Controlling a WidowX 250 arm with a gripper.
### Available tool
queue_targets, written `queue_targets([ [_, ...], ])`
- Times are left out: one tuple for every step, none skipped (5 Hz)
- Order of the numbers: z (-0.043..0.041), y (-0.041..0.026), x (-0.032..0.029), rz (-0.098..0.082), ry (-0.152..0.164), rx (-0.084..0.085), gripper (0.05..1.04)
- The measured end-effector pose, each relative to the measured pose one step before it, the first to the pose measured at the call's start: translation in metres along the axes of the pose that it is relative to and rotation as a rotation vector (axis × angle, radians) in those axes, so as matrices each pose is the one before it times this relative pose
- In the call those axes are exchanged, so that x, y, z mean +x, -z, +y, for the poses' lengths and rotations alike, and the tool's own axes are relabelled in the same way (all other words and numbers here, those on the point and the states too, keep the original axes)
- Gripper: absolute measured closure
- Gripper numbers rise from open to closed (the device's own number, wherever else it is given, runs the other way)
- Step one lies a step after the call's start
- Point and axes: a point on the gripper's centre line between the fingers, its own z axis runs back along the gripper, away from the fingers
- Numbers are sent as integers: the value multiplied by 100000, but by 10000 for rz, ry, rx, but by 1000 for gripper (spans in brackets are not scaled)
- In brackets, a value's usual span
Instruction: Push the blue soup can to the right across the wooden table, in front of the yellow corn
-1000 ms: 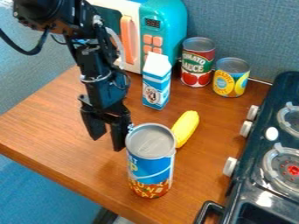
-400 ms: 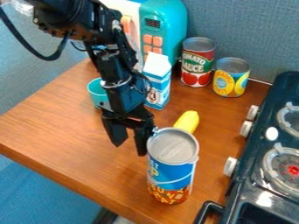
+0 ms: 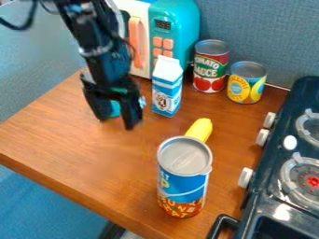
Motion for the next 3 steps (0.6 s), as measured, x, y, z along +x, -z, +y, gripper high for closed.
queue_targets([
  [734, -2511, 1514, -539, 471, 369, 83],
  [-61, -1416, 329, -126, 393, 75, 83],
  [6, -648, 75, 159, 139, 36, 83],
])
